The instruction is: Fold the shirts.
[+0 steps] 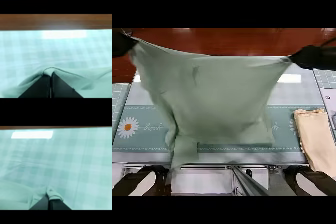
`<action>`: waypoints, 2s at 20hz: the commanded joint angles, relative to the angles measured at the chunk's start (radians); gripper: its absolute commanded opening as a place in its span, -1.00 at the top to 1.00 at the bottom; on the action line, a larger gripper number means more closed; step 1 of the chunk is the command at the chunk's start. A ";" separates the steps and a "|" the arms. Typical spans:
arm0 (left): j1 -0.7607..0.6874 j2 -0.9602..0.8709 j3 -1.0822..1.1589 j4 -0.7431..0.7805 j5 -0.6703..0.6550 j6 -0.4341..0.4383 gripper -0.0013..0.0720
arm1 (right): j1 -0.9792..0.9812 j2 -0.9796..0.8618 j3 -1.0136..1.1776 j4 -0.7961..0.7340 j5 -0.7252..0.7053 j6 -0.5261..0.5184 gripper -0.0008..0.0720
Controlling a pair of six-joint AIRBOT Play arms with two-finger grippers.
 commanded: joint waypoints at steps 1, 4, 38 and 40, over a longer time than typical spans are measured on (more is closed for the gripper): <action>0.000 -0.196 -0.033 0.006 0.146 -0.003 0.87 | 0.000 -0.321 0.085 0.147 -0.106 -0.077 0.92; -0.001 -0.322 -0.033 0.002 0.182 -0.043 0.87 | 0.000 -0.574 0.304 0.238 -0.105 -0.067 0.92; 0.510 0.013 -1.064 -0.416 0.098 0.174 -0.94 | -0.411 -0.198 -0.523 0.398 0.166 -0.294 -0.75; 0.500 0.012 -1.064 -0.421 0.102 0.222 -0.94 | -0.411 -0.198 -0.523 0.402 0.166 -0.294 -0.75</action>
